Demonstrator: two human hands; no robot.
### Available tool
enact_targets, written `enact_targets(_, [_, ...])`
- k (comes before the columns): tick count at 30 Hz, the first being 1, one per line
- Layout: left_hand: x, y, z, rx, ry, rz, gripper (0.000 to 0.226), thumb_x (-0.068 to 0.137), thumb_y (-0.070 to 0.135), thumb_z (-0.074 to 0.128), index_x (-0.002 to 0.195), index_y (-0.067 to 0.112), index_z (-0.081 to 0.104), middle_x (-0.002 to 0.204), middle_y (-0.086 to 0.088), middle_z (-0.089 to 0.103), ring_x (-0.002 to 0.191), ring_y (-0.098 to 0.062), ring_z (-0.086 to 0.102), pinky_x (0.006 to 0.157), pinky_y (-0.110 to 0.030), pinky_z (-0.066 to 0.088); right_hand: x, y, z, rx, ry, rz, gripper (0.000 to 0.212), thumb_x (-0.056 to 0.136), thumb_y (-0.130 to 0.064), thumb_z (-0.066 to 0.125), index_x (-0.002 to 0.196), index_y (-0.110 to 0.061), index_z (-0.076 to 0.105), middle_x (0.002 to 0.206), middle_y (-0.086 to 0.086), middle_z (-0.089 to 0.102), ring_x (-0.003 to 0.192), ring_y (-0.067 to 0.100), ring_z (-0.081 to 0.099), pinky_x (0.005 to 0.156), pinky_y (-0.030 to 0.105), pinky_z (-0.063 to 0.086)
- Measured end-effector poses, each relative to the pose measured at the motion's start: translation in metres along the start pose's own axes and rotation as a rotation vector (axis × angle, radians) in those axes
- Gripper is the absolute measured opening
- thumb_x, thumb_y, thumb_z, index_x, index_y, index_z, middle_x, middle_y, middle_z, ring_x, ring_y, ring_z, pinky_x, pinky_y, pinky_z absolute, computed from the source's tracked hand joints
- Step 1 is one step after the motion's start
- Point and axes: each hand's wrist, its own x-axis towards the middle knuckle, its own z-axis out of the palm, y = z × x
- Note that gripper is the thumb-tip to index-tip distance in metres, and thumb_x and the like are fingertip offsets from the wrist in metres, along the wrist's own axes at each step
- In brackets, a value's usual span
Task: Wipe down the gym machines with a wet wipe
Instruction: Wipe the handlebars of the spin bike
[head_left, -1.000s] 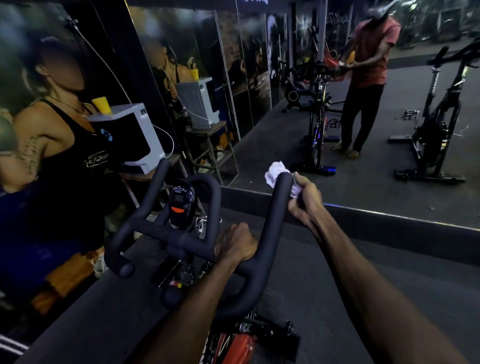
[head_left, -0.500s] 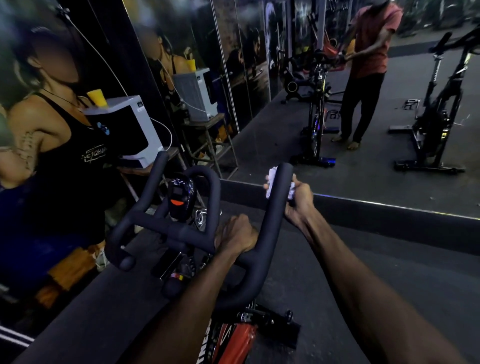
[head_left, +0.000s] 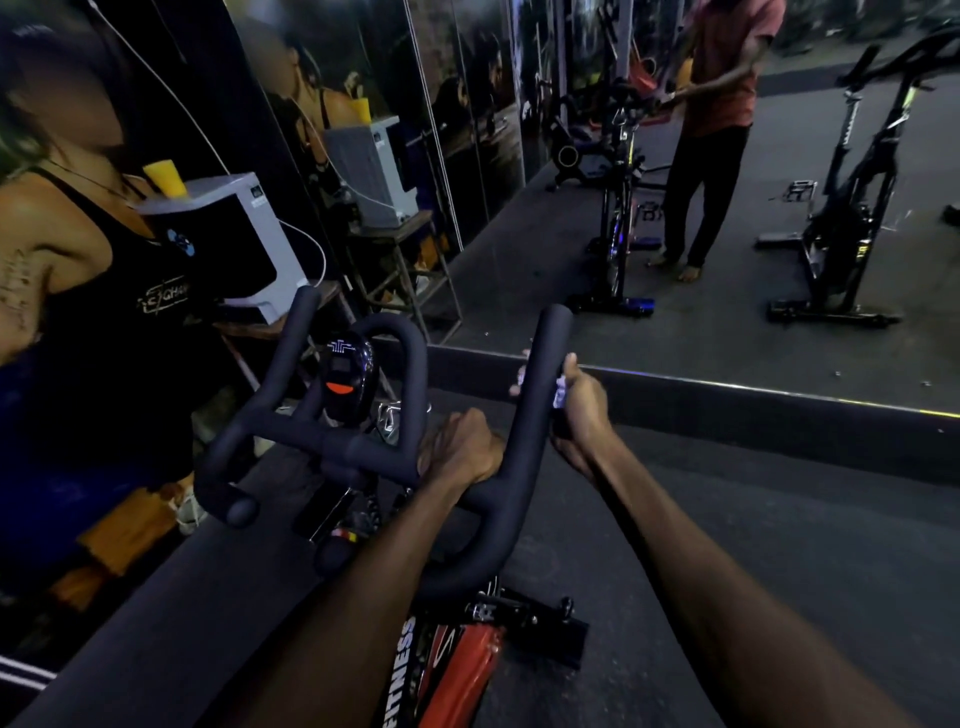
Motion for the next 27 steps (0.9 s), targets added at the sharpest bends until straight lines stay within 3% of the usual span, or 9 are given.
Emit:
enact_targets(3, [0.001, -0.001, 0.002, -0.013, 0.011, -0.005, 0.036, 0.09, 0.033, 0.052, 0.113, 0.011, 0.069, 0.12, -0.016, 0.067, 0.114, -0.035, 0.062, 0.085, -0.034, 0.05, -0.01, 0.018, -0.008, -0.058, 0.049, -0.028, 0.058, 0.109, -0.033, 0.028, 0.095, -0.001, 0.074, 0.086, 0.016, 0.072, 0.069, 0.028, 0.068, 0.063, 0.029, 0.056])
enact_targets(5, [0.001, -0.001, 0.002, -0.013, 0.017, -0.007, 0.035, 0.09, 0.031, 0.052, 0.113, 0.01, 0.069, 0.121, -0.016, 0.066, 0.113, -0.036, 0.062, 0.085, -0.035, 0.05, -0.003, 0.006, -0.007, 0.004, 0.055, -0.007, 0.057, 0.107, -0.034, 0.034, 0.076, -0.009, 0.074, 0.074, 0.01, 0.069, 0.069, 0.028, 0.061, 0.064, 0.033, 0.052])
enact_targets(7, [0.002, -0.001, 0.002, -0.02, 0.013, -0.014, 0.036, 0.089, 0.029, 0.053, 0.114, 0.009, 0.068, 0.121, -0.017, 0.066, 0.114, -0.036, 0.062, 0.084, -0.034, 0.05, 0.007, -0.007, 0.001, 0.085, 0.072, 0.0, 0.052, 0.106, -0.039, 0.036, 0.084, -0.006, 0.07, 0.069, 0.008, 0.065, 0.068, 0.026, 0.057, 0.062, 0.034, 0.047])
enact_targets(10, [0.003, -0.002, 0.003, -0.029, 0.019, -0.018, 0.038, 0.088, 0.034, 0.055, 0.113, 0.01, 0.069, 0.119, -0.016, 0.067, 0.113, -0.034, 0.063, 0.085, -0.034, 0.05, -0.003, -0.003, 0.016, -0.041, 0.061, -0.031, 0.064, 0.109, -0.042, 0.021, 0.102, -0.004, 0.072, 0.078, 0.008, 0.07, 0.059, 0.017, 0.065, 0.057, 0.027, 0.052])
enact_targets(12, [0.005, -0.003, 0.005, -0.063, 0.03, -0.028, 0.043, 0.087, 0.045, 0.055, 0.112, 0.012, 0.07, 0.117, -0.015, 0.068, 0.112, -0.034, 0.063, 0.085, -0.035, 0.05, -0.019, 0.023, 0.011, -0.095, 0.096, -0.069, 0.064, 0.109, -0.04, 0.022, 0.1, -0.002, 0.073, 0.084, 0.011, 0.072, 0.061, 0.017, 0.066, 0.058, 0.025, 0.053])
enact_targets(14, [0.005, -0.003, 0.007, -0.08, 0.043, -0.044, 0.048, 0.086, 0.052, 0.055, 0.113, 0.014, 0.069, 0.119, -0.014, 0.068, 0.113, -0.034, 0.063, 0.086, -0.035, 0.05, -0.037, 0.048, 0.0, -0.111, 0.127, -0.06, 0.063, 0.109, -0.038, 0.027, 0.089, -0.005, 0.076, 0.087, 0.015, 0.073, 0.071, 0.023, 0.066, 0.07, 0.031, 0.053])
enact_targets(17, [0.003, -0.004, 0.005, -0.101, 0.05, -0.055, 0.044, 0.088, 0.045, 0.052, 0.114, 0.014, 0.068, 0.122, -0.015, 0.066, 0.116, -0.036, 0.06, 0.089, -0.037, 0.049, -0.041, 0.054, -0.01, -0.169, 0.079, -0.053, 0.065, 0.109, -0.036, 0.026, 0.084, -0.007, 0.078, 0.093, 0.015, 0.076, 0.083, 0.025, 0.069, 0.08, 0.035, 0.052])
enact_targets(21, [0.003, -0.005, 0.006, -0.171, 0.084, -0.058, 0.033, 0.085, 0.027, 0.052, 0.112, 0.014, 0.065, 0.121, -0.014, 0.065, 0.116, -0.036, 0.059, 0.089, -0.038, 0.049, -0.032, 0.025, 0.007, 0.003, 0.091, -0.017, 0.064, 0.109, -0.039, 0.023, 0.096, 0.0, 0.071, 0.078, 0.012, 0.073, 0.065, 0.021, 0.066, 0.063, 0.028, 0.053])
enact_targets(27, [-0.005, -0.006, 0.001, -0.477, 0.28, -0.03, 0.019, 0.097, 0.023, 0.043, 0.111, 0.013, 0.052, 0.11, -0.017, 0.065, 0.106, -0.038, 0.06, 0.081, -0.042, 0.045, -0.063, 0.057, 0.014, -0.069, 0.233, -0.061, 0.068, 0.108, -0.043, 0.03, 0.069, -0.011, 0.076, 0.076, 0.009, 0.072, 0.071, 0.021, 0.063, 0.075, 0.034, 0.048])
